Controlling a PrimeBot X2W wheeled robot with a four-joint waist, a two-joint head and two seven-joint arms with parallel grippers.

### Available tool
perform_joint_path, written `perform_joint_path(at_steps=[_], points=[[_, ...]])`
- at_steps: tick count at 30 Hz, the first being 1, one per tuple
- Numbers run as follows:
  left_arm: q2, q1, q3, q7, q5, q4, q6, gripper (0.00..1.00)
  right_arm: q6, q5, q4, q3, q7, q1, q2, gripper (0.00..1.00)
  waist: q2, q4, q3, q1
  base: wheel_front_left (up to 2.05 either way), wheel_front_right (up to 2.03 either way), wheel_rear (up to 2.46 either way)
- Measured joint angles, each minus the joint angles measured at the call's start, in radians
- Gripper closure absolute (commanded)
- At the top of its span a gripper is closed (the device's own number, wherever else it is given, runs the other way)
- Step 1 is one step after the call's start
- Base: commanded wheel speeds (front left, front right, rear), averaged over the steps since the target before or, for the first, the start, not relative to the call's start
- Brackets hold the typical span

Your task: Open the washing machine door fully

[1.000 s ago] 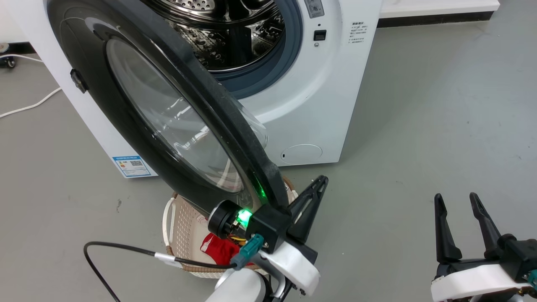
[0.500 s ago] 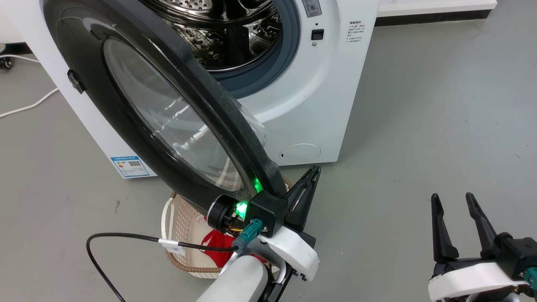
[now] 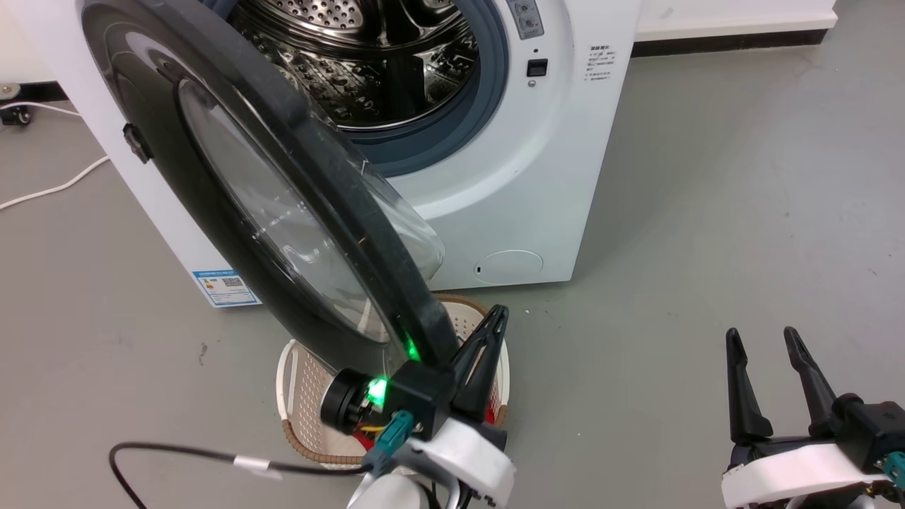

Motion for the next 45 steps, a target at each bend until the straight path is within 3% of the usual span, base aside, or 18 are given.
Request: perform_joint_path(at_steps=[8,13,23,38,45], points=[[0.062,0.113,0.016,0.039,0.01,-0.155,0.072,1.0,0.0,0.003,0.002,0.002,0.002,0.004,0.0,0.0,0.0,0.023,-0.013,0.0,0.0,0.0,0.0],[0.117,0.194,0.048,0.069,0.024,-0.269,0.141,1.0,0.0,0.002,0.001,0.0,0.009,0.018,0.0,0.0,0.0,0.035,-0.027,0.0,0.0,0.0,0.0],[0.196,0.307,0.096,0.14,0.042,-0.447,0.228,1.0,0.0,-0.003,-0.01,-0.01,0.019,0.043,0.0,0.0,0.0,0.107,-0.045,0.0,0.0,0.0,0.0],[0.269,0.387,0.267,0.121,-0.031,-0.443,0.297,1.0,0.0,-0.004,-0.039,-0.035,0.033,0.05,0.001,0.0,0.0,0.267,-0.034,0.0,0.0,0.0,0.0],[0.284,0.395,0.376,0.07,-0.132,-0.404,0.268,1.0,0.0,-0.009,-0.055,-0.046,0.044,0.038,0.001,0.0,0.0,0.314,-0.008,0.0,0.0,0.0,0.0]])
